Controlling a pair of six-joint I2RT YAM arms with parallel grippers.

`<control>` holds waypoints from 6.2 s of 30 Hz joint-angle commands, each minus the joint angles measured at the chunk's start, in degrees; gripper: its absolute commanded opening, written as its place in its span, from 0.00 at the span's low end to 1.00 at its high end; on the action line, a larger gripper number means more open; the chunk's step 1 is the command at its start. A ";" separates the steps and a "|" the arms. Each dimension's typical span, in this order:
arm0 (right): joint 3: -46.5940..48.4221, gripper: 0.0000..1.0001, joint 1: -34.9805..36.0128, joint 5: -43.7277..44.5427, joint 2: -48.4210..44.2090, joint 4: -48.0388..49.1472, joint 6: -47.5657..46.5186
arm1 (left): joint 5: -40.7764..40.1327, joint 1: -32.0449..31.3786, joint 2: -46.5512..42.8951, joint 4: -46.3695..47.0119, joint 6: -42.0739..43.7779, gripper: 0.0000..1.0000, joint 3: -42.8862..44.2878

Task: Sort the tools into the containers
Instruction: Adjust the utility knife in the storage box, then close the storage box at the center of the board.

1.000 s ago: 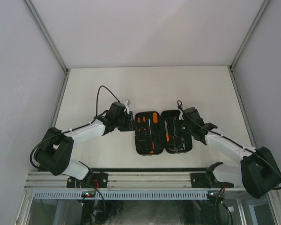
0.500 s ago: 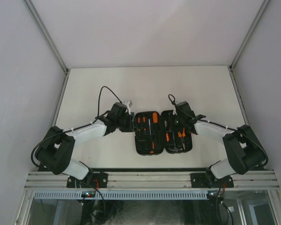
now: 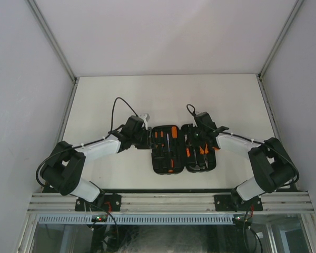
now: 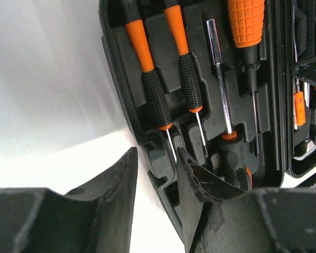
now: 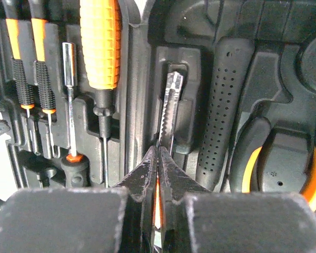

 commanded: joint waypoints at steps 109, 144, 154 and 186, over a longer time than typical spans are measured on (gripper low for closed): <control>-30.10 0.47 -23.46 -18.93 -41.05 3.79 11.88 | 7.86 3.19 -6.53 12.77 -4.34 0.63 -9.82; -41.69 0.39 -23.30 -28.05 -42.10 30.47 27.43 | 13.84 -1.21 -14.04 14.12 -9.27 0.50 -3.59; -42.17 0.46 -21.74 -26.33 -42.60 34.12 32.74 | 13.13 -5.74 -12.97 12.65 -9.96 0.50 1.18; -36.53 0.47 -18.81 0.66 -69.39 -2.82 32.59 | 14.46 -15.06 -1.81 11.96 -10.05 0.48 12.60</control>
